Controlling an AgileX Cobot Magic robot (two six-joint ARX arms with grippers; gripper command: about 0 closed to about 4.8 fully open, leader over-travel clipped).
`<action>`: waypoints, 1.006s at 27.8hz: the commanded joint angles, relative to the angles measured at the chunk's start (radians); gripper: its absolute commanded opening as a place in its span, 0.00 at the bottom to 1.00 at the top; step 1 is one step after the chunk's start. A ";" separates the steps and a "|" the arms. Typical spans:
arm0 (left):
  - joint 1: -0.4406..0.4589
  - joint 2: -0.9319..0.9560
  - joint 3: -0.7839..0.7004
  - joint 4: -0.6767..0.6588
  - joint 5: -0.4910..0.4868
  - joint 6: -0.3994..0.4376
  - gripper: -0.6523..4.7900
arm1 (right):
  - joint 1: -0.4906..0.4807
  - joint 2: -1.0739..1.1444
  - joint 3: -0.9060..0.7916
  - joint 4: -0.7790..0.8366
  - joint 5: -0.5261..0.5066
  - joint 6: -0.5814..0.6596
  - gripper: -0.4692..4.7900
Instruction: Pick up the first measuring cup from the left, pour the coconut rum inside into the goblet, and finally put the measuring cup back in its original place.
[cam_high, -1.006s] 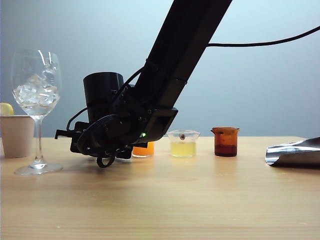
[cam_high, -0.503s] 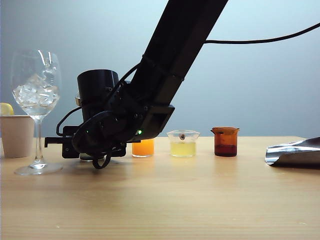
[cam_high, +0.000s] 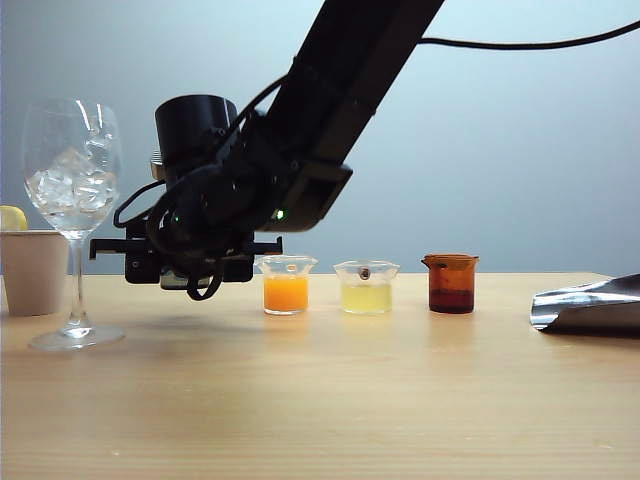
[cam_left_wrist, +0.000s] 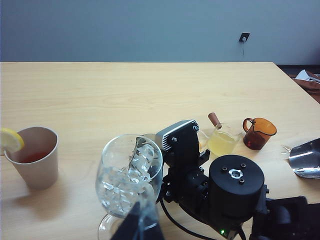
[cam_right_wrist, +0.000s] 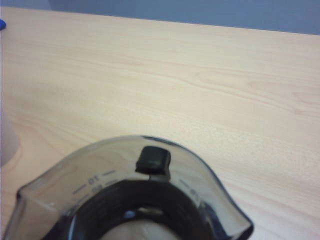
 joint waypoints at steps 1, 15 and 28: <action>-0.001 -0.003 0.003 0.009 0.006 0.005 0.11 | 0.006 -0.031 0.002 -0.039 -0.001 -0.003 0.10; -0.001 -0.002 0.003 0.009 0.004 0.031 0.11 | -0.001 -0.105 0.002 -0.148 -0.001 -0.018 0.10; 0.000 -0.002 0.003 0.010 0.003 0.031 0.11 | -0.006 -0.177 0.002 -0.207 -0.001 -0.023 0.10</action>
